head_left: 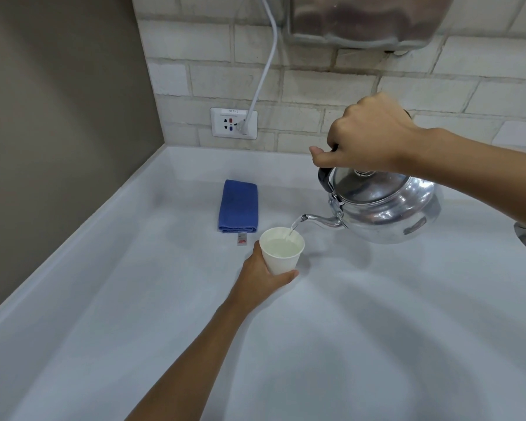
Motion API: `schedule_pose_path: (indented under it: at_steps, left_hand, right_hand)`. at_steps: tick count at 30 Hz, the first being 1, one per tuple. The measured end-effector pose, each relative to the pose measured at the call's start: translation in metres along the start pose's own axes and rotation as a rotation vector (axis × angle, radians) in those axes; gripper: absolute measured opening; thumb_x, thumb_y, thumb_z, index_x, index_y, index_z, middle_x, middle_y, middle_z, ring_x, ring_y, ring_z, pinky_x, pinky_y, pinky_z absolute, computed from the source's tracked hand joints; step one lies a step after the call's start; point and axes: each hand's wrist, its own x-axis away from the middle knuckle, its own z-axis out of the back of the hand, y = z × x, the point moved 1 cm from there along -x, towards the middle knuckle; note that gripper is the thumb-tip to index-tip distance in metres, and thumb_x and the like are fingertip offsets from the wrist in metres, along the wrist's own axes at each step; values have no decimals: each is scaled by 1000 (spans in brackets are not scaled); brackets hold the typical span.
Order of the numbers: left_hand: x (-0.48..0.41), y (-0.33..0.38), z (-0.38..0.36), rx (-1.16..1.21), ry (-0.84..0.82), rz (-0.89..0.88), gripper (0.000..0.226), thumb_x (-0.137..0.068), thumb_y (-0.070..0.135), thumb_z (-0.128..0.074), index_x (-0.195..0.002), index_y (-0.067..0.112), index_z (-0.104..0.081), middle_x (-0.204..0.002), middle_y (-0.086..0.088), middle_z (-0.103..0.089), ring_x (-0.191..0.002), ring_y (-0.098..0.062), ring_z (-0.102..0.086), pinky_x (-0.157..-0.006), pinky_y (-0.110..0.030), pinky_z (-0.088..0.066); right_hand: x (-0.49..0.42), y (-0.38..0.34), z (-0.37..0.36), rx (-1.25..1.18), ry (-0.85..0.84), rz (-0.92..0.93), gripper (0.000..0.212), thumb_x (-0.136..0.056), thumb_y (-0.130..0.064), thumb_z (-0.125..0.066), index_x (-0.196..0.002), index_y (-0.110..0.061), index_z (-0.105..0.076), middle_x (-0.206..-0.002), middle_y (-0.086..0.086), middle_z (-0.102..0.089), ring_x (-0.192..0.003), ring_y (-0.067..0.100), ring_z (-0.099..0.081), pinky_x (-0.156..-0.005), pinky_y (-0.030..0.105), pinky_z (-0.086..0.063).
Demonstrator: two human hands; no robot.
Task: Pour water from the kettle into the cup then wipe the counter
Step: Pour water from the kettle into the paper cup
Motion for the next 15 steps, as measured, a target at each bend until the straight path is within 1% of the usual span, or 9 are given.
schedule_pose_path:
  at_steps: [9,15]
  left_hand:
    - [1,2,1,-14,-1,6,85,-58,46,-82,-128,24,-39,-121,5,-56,-106,-14,-54,-88,-29,-49]
    - [2,3,1,-24,3,8,85,-58,45,-82,-127,26,-37,-120,6,-55,-106,-14,-54,-89,-31,-50]
  right_hand:
    - [0,-3,-2,-7,-7,14,62,-86,-39,-47,-39,-9,-21,-36,3,-18,-37,16,-16,-47,21,-14]
    - [0,-4,-3,-23,-15,19,61,-86,-39,-45,-40,-9,-20,-38,4,-18,-38,16,-15,-47,22,-13]
